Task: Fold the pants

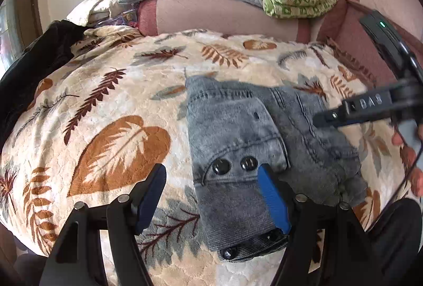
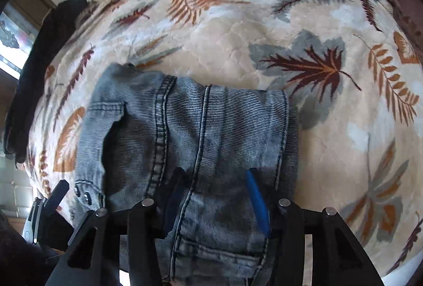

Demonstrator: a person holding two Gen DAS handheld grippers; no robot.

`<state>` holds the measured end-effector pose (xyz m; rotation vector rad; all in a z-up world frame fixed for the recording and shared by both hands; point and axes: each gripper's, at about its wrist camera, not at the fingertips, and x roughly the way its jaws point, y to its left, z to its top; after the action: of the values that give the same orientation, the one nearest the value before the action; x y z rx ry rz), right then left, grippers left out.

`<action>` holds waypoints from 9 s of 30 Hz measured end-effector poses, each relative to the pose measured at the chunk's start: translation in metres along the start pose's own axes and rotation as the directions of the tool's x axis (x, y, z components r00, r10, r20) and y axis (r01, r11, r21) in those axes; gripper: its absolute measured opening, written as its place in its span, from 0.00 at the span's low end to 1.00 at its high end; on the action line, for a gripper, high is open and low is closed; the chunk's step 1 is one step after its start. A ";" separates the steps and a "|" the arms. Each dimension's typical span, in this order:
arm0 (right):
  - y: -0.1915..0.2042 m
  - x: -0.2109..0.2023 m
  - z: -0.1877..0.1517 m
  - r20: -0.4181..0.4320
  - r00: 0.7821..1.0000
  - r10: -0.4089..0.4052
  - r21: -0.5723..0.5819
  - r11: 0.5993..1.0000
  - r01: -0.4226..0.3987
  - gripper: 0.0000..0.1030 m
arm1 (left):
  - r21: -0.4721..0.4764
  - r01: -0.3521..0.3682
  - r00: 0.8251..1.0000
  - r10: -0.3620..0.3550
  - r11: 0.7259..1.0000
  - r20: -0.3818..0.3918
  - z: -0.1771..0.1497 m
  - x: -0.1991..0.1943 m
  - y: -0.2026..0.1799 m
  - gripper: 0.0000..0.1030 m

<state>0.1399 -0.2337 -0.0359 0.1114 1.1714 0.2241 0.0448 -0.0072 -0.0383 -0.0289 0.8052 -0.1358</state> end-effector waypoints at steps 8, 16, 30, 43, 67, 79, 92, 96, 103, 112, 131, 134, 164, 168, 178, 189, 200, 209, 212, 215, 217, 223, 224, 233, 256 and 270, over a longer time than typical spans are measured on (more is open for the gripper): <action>0.000 0.011 -0.061 0.020 0.997 -0.078 -0.032 0.996 0.078 0.73 | 0.180 -0.057 0.995 0.071 0.982 -0.071 -0.006 0.029 -0.022 0.72; -0.009 0.016 -0.079 0.064 0.998 -0.015 -0.004 1.000 0.015 0.78 | 0.172 -0.067 0.996 0.076 0.983 -0.046 -0.011 0.028 -0.022 0.73; 0.001 -0.016 -0.074 0.113 0.993 -0.038 0.034 0.999 0.034 0.84 | 0.106 0.007 1.000 -0.004 0.994 -0.028 -0.016 0.027 -0.007 0.76; -0.007 0.002 -0.075 0.069 0.991 -0.118 0.052 0.992 0.115 0.95 | 0.070 0.035 0.999 -0.032 0.997 -0.039 -0.015 0.030 -0.001 0.78; -0.021 -0.039 0.007 0.189 0.942 0.276 0.129 0.944 -0.303 0.99 | 0.112 -0.006 0.999 0.011 0.994 -0.043 -0.001 0.027 -0.005 0.78; -0.013 0.043 0.032 0.054 0.939 0.341 0.283 0.896 -0.341 0.97 | 0.068 0.047 0.999 -0.045 0.997 -0.019 -0.012 0.032 0.004 0.79; -0.011 -0.003 -0.064 0.120 0.920 0.372 0.260 0.883 -0.391 0.97 | 0.084 0.013 1.000 -0.011 0.996 -0.024 -0.009 0.016 -0.001 0.78; -0.007 -0.013 -0.076 0.166 0.896 0.412 0.213 0.872 -0.441 0.97 | 0.111 -0.021 1.000 0.023 0.994 -0.012 -0.009 0.002 -0.005 0.79; -0.008 -0.010 -0.088 0.158 0.894 0.419 0.201 0.873 -0.445 0.97 | 0.119 -0.051 0.998 0.055 0.992 -0.030 -0.011 -0.007 -0.008 0.78; -0.059 -0.033 -0.105 0.268 0.851 0.451 0.272 0.812 -0.516 0.97 | -0.054 0.083 0.991 -0.088 0.995 -0.104 0.000 -0.009 0.025 0.78; -0.094 0.020 -0.028 0.122 0.858 0.500 0.354 0.785 -0.508 0.97 | -0.456 0.368 0.852 -0.490 0.810 -0.184 0.026 0.073 0.071 0.78; -0.091 0.035 -0.022 0.070 0.885 0.460 0.369 0.812 -0.452 0.97 | -0.469 0.367 0.843 -0.501 0.803 -0.198 0.029 0.085 0.068 0.78; -0.022 -0.011 -0.020 0.055 0.975 0.217 0.120 0.968 -0.223 0.13 | -0.092 0.210 0.963 -0.222 0.973 -0.155 0.049 0.037 0.009 0.22; -0.005 -0.029 -0.014 0.082 0.971 0.226 0.080 0.969 -0.232 0.13 | -0.072 0.202 0.972 -0.208 0.977 -0.106 0.063 0.017 0.009 0.22; 0.031 -0.064 0.032 0.162 0.949 0.269 0.018 0.961 -0.276 0.13 | -0.057 0.183 0.983 -0.184 0.982 -0.017 0.117 -0.006 0.038 0.22; 0.045 -0.060 0.073 0.160 0.946 0.280 0.018 0.958 -0.286 0.13 | -0.069 0.207 0.977 -0.210 0.976 -0.032 0.145 0.017 0.057 0.22; 0.032 0.000 0.068 0.085 0.964 0.252 0.071 0.964 -0.258 0.13 | -0.096 0.208 0.968 -0.219 0.973 -0.123 0.116 0.071 0.062 0.22; 0.018 0.045 0.059 0.029 0.980 0.198 0.123 0.972 -0.200 0.16 | -0.094 0.126 0.972 -0.142 0.988 -0.185 0.095 0.102 0.066 0.41; 0.015 0.045 0.056 0.013 0.984 0.177 0.117 0.977 -0.178 0.31 | -0.079 0.067 0.979 -0.081 0.995 -0.189 0.093 0.096 0.069 0.61; 0.022 0.029 0.048 0.037 0.995 0.088 0.063 0.994 -0.090 0.43 | -0.033 0.005 0.985 -0.011 0.999 -0.170 0.091 0.078 0.070 0.61; 0.032 0.011 0.039 0.092 0.995 0.040 0.016 0.999 -0.042 0.43 | -0.011 -0.045 0.988 0.043 0.999 -0.145 0.088 0.062 0.069 0.62; 0.056 0.021 0.004 0.086 0.995 -0.056 -0.101 0.993 0.064 0.68 | 0.023 -0.094 0.988 0.096 0.995 -0.117 0.061 0.042 0.058 0.69; 0.055 0.032 -0.002 0.057 0.995 -0.078 -0.106 0.991 0.084 0.68 | 0.046 -0.098 0.985 0.104 0.994 -0.138 0.056 0.048 0.052 0.70; 0.051 0.015 -0.006 0.106 0.991 -0.081 -0.088 0.992 0.090 0.72 | 0.055 -0.133 0.984 0.139 0.990 -0.115 0.053 0.041 0.047 0.70; 0.038 -0.041 -0.100 0.395 0.918 -0.012 -0.002 1.000 0.013 0.93 | -0.052 -0.098 0.995 0.096 0.994 -0.040 0.002 -0.005 0.041 0.73; 0.011 -0.022 -0.115 0.384 0.923 0.040 0.086 0.993 -0.079 0.93 | -0.027 -0.147 0.988 0.146 0.989 -0.044 -0.016 -0.008 0.034 0.73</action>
<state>0.0249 -0.2314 -0.0581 0.2679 0.7899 0.1870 0.0314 0.0276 -0.0458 0.0046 0.8486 0.0153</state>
